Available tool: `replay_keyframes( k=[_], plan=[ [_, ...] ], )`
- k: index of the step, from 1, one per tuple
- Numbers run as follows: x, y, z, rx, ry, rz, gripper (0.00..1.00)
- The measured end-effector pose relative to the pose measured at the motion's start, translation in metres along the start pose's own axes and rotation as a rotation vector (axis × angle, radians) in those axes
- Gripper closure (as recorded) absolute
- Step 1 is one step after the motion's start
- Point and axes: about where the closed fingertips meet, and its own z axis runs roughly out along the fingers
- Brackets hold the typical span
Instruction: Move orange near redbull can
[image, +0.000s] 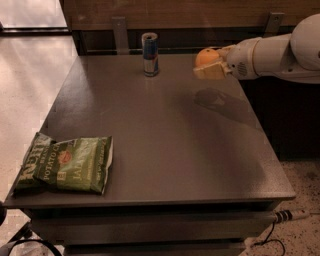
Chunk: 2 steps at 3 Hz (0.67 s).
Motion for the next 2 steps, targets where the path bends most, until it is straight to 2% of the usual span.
replay_keyframes(
  k=[1, 2],
  plan=[
    [0.017, -0.010, 0.030, -0.017, -0.018, 0.050, 1.00],
    [0.026, -0.015, 0.061, -0.057, -0.042, 0.084, 1.00]
  ],
)
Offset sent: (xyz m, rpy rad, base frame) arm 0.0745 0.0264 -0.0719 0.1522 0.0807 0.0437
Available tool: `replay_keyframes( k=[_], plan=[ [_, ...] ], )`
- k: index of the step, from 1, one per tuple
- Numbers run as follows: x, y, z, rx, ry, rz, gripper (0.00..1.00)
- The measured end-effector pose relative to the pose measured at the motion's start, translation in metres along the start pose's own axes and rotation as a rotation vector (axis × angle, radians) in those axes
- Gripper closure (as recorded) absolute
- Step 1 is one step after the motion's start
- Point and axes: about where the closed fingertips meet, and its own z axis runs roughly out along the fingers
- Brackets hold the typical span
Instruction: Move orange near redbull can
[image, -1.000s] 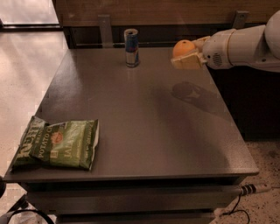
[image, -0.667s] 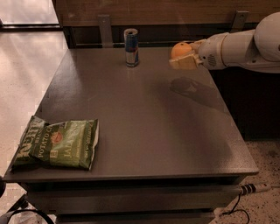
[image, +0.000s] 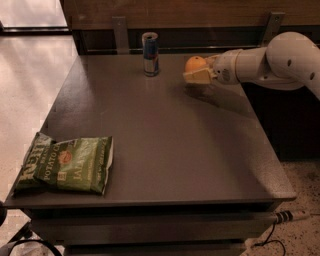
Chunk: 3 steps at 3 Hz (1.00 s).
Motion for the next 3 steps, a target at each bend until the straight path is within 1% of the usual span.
replay_keyframes(
  k=[1, 2, 3],
  plan=[
    [0.005, -0.004, 0.027, -0.041, -0.015, 0.020, 1.00],
    [0.009, -0.003, 0.049, -0.074, -0.008, 0.031, 1.00],
    [0.011, -0.001, 0.066, -0.094, 0.007, 0.034, 1.00]
  ],
)
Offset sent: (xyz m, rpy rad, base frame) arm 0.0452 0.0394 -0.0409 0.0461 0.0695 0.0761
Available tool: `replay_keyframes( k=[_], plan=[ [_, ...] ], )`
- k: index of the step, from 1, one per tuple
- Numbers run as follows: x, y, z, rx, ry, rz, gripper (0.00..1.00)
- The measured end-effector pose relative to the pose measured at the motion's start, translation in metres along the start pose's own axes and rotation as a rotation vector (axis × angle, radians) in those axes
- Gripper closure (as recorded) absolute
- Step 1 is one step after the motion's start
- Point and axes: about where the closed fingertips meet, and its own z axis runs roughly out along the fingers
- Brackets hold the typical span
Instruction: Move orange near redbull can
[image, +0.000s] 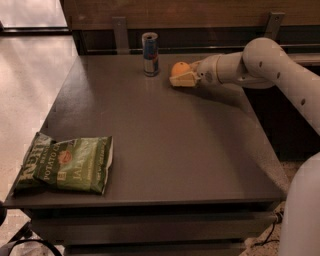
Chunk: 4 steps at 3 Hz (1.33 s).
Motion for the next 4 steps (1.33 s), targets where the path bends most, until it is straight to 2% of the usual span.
replay_keyframes(
  k=[1, 4],
  plan=[
    [-0.0002, 0.0017, 0.0018, -0.003, -0.001, 0.000, 0.84],
    [0.0000, 0.0068, 0.0105, -0.018, 0.001, 0.000, 0.15]
  ],
)
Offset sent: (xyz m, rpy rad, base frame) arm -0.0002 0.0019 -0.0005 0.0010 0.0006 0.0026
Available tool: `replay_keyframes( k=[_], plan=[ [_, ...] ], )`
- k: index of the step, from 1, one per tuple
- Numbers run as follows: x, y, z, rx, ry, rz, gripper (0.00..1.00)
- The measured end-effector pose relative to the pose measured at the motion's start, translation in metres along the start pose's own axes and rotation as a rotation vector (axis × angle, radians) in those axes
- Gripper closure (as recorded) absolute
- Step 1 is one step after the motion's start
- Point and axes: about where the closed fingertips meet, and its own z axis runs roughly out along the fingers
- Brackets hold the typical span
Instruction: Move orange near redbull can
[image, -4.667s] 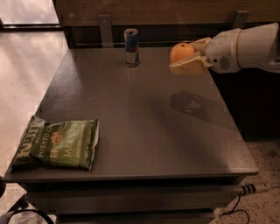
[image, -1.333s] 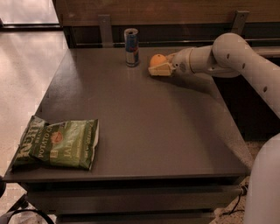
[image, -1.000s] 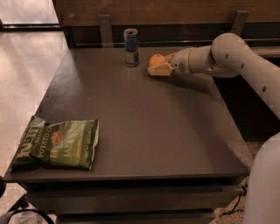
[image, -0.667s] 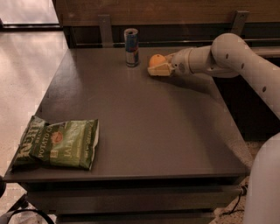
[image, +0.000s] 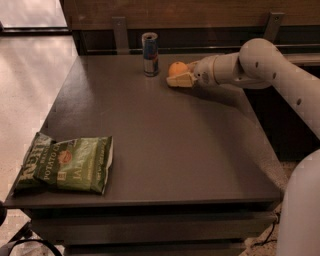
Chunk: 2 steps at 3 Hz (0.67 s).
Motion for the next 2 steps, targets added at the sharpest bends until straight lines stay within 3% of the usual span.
replay_keyframes(
  k=[1, 2],
  plan=[
    [0.0001, 0.0018, 0.0030, -0.005, 0.000, 0.000, 0.00],
    [0.0001, 0.0019, 0.0031, -0.005, 0.000, 0.000, 0.00]
  ],
)
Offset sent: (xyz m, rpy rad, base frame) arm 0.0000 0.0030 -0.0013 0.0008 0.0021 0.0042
